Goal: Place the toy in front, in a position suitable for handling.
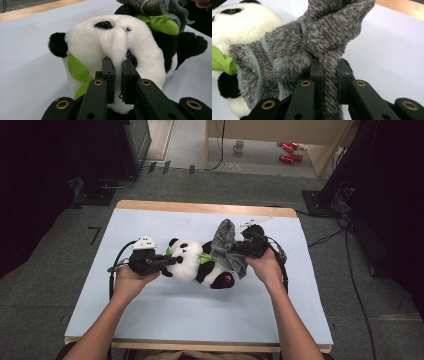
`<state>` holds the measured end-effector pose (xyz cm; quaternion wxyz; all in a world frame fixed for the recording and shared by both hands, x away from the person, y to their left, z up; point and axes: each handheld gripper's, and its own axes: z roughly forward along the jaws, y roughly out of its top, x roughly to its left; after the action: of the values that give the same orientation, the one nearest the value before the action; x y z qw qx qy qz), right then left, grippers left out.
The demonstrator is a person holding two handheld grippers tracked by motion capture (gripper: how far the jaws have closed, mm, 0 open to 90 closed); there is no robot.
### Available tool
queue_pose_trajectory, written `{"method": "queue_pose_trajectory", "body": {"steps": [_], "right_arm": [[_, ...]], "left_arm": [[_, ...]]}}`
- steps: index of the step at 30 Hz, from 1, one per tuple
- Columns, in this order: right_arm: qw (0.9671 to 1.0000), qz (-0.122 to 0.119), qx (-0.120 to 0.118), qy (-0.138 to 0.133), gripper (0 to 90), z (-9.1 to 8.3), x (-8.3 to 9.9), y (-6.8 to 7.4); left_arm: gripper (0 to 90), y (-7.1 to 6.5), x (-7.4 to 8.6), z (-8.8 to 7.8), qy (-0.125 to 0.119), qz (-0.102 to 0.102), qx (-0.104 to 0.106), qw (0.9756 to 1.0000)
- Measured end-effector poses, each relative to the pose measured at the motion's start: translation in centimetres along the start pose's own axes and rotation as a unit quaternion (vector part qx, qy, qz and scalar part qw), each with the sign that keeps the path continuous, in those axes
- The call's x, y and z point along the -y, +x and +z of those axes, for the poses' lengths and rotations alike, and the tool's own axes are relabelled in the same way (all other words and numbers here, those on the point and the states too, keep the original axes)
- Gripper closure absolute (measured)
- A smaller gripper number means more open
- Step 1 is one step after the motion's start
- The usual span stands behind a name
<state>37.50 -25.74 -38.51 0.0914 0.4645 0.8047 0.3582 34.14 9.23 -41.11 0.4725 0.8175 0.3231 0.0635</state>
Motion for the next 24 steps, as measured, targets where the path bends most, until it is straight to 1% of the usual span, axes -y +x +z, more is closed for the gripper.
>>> {"method": "queue_pose_trajectory", "body": {"steps": [2, 3, 4, 5, 6, 7, 8, 9, 10, 11, 12, 13, 15, 16, 18, 19, 22, 24], "right_arm": [[1.0000, 0.000, 0.002, 0.000, 80.0, -0.2, 0.0, -0.1], [0.9998, 0.000, 0.021, -0.005, 80.0, -0.8, -0.1, -0.6], [0.9996, 0.000, 0.029, -0.005, 80.1, -1.1, -0.1, -0.8], [0.9996, 0.000, 0.029, -0.005, 80.1, -1.1, -0.1, -0.8], [0.9994, 0.009, 0.031, -0.016, 80.1, -2.0, -0.3, -1.2], [0.9994, 0.011, 0.023, -0.022, 80.1, -2.3, -0.4, -1.3], [0.9994, 0.011, 0.023, -0.022, 80.1, -2.3, -0.4, -1.3], [0.9992, 0.013, 0.014, -0.035, 80.1, -2.9, -0.8, -1.1], [0.9992, 0.013, 0.014, -0.035, 80.1, -2.9, -0.8, -1.1], [0.9990, 0.009, 0.004, -0.043, 80.1, -3.3, -1.5, -0.5], [0.9990, 0.009, 0.004, -0.043, 80.1, -3.3, -1.5, -0.5], [0.9986, 0.004, -0.011, -0.051, 80.1, -3.4, -2.3, 0.3], [0.9982, -0.006, -0.021, -0.057, 80.1, -3.5, -3.1, 1.2], [0.9982, -0.006, -0.021, -0.057, 80.1, -3.5, -3.1, 1.2], [0.9967, -0.016, -0.041, -0.068, 80.1, -3.5, -4.2, 2.5], [0.9955, -0.027, -0.054, -0.074, 80.1, -3.5, -5.3, 3.7], [0.9937, -0.037, -0.074, -0.076, 80.1, -3.0, -6.6, 5.1], [0.9924, -0.044, -0.088, -0.074, 80.1, -2.3, -7.3, 6.1]], "left_arm": [[84.5, 0.0, 0.0, 0.0, 0.000, -0.003, 0.000, 1.0000], [84.5, 0.2, 0.1, 0.0, 0.000, -0.008, 0.004, 1.0000], [84.5, 0.3, 0.1, -0.1, 0.001, -0.013, 0.004, 0.9999], [84.4, 0.3, 0.1, -0.1, 0.001, -0.013, 0.004, 0.9999], [84.4, 0.4, 0.1, -0.1, -0.001, -0.015, 0.004, 0.9999], [84.4, 0.3, 0.1, -0.1, -0.002, -0.012, 0.003, 0.9999], [84.4, 0.3, 0.1, -0.1, -0.002, -0.012, 0.003, 0.9999], [84.4, 0.2, 0.0, -0.1, -0.004, -0.011, 0.002, 0.9999], [84.4, 0.2, 0.0, -0.1, -0.004, -0.011, 0.002, 0.9999], [84.3, 0.1, 0.0, 0.0, -0.007, -0.012, 0.001, 0.9999], [84.3, 0.1, 0.0, 0.0, -0.007, -0.012, 0.001, 0.9999], [84.3, 0.1, -0.1, 0.0, -0.008, -0.011, 0.001, 0.9999], [84.2, 0.1, 0.0, 0.0, -0.009, -0.009, 0.001, 0.9999], [84.2, 0.1, 0.0, 0.0, -0.009, -0.009, 0.001, 0.9999], [84.1, 0.1, 0.0, 0.0, -0.010, -0.008, 0.001, 0.9999], [84.0, 0.2, 0.0, 0.0, -0.011, -0.008, 0.002, 0.9999], [84.0, 0.2, 0.0, 0.0, -0.010, -0.007, 0.001, 0.9999], [83.9, 0.3, 0.0, 0.0, -0.011, -0.007, 0.001, 0.9999]]}}
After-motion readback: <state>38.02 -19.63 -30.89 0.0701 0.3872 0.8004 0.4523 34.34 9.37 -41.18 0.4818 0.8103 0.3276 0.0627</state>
